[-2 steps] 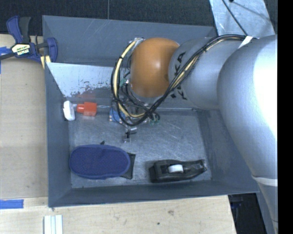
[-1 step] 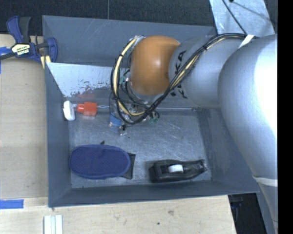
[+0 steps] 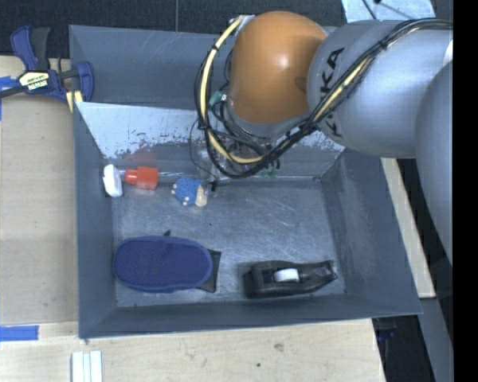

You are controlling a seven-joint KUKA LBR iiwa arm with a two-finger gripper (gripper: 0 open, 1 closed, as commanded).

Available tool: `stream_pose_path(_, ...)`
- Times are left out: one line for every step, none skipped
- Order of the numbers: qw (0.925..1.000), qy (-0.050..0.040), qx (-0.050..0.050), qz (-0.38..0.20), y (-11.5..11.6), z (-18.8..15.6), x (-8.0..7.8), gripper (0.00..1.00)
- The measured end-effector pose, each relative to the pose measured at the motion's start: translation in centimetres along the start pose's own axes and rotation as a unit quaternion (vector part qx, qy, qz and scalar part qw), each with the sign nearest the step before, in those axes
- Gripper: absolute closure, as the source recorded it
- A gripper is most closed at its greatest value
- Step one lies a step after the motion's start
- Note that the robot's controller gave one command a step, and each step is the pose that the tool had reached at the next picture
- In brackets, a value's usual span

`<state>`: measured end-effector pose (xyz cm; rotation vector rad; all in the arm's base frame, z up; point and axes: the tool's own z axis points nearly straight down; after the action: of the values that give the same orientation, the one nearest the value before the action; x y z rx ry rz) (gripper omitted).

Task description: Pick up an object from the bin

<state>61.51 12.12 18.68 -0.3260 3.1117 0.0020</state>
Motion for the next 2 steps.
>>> stream_pose_path(0.9921,0.0071,-0.001,-0.126,-3.1,6.0,1.8,1.0)
stream_pose_path(0.9385,0.0018,-0.001,-0.345,-2.5,-1.1,3.6,1.0)
